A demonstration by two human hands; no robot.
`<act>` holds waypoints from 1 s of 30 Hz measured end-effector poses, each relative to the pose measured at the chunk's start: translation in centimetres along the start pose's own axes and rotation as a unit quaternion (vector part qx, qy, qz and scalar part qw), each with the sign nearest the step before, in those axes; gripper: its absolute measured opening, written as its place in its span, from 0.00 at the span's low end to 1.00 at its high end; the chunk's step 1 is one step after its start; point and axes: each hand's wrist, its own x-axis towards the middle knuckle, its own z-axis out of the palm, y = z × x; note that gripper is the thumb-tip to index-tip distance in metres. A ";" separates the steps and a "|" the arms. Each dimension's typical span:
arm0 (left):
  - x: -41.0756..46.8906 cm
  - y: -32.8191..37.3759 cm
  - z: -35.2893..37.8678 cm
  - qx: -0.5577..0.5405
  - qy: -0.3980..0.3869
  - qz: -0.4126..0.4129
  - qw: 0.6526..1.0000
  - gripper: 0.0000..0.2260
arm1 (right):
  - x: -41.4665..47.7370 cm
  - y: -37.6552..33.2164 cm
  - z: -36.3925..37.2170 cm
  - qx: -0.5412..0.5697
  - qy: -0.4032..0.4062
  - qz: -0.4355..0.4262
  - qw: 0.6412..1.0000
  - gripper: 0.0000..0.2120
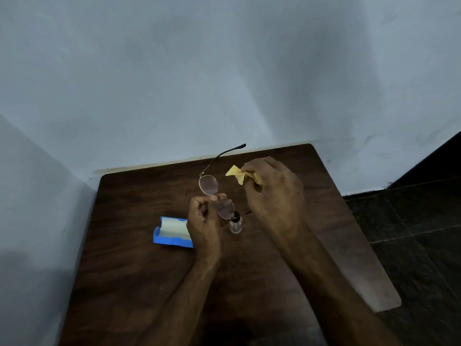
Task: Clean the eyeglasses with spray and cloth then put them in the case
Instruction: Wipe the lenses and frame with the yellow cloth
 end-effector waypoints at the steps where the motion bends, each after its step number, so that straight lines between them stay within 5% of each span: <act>1: 0.1 -0.1 0.0 0.006 0.004 0.004 1.000 0.05 | 0.2 -0.2 -0.3 -0.019 -0.005 -0.010 1.000 0.10; 7: 0.1 0.4 0.5 0.031 0.028 0.023 0.999 0.06 | 0.5 -1.6 -0.6 -0.033 -0.020 -0.054 0.998 0.10; 15: 0.7 0.0 1.3 -0.004 -0.003 -0.019 1.000 0.06 | -0.6 0.4 4.5 -0.092 -0.234 0.045 0.967 0.11; 23: 1.7 -0.7 0.9 -0.058 -0.017 -0.053 0.997 0.04 | -1.3 2.0 5.8 0.031 -0.224 0.046 0.973 0.05; 27: 1.6 -0.5 1.1 -0.064 -0.040 -0.054 0.996 0.05 | -1.1 2.2 6.1 -0.055 -0.225 0.038 0.972 0.04; 30: 1.5 -0.3 1.4 -0.070 -0.048 -0.053 0.995 0.05 | -1.1 2.0 6.5 -0.015 -0.182 0.061 0.981 0.06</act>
